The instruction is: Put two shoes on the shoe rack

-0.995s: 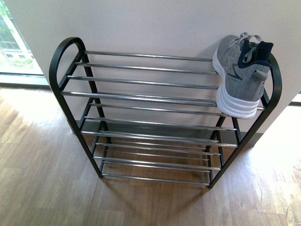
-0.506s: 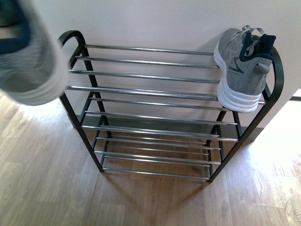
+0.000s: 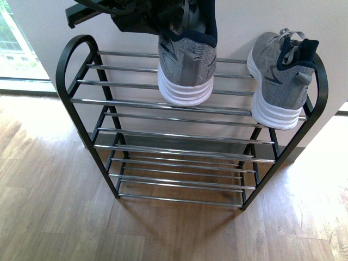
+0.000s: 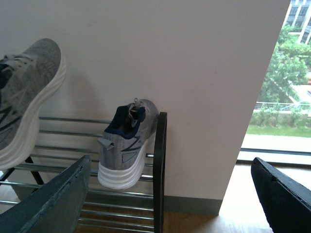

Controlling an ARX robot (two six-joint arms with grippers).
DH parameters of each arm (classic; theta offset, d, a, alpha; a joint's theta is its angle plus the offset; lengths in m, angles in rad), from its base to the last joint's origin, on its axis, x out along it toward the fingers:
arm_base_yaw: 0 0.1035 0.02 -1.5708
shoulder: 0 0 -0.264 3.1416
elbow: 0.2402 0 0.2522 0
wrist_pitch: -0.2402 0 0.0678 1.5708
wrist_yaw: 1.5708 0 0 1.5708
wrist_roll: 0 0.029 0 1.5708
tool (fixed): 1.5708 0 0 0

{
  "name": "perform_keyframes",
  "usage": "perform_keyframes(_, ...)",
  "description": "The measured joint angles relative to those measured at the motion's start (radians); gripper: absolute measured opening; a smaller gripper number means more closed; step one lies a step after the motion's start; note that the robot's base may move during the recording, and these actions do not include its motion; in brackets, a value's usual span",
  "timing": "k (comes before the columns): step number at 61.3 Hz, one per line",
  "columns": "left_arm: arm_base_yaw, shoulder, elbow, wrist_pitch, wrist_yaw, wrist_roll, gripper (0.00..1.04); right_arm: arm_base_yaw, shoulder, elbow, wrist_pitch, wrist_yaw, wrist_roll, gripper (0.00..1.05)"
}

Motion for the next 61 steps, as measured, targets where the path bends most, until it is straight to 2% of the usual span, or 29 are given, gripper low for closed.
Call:
perform_keyframes(28,-0.047,0.278,0.250,-0.099,0.129,-0.014,0.02,0.000,0.000,0.000,0.000,0.000,0.000,0.96)
perform_keyframes(61,-0.053,0.529,0.597,-0.192,0.180,-0.056,0.02,0.000,0.000,0.000,0.000,0.000,0.000,0.96)
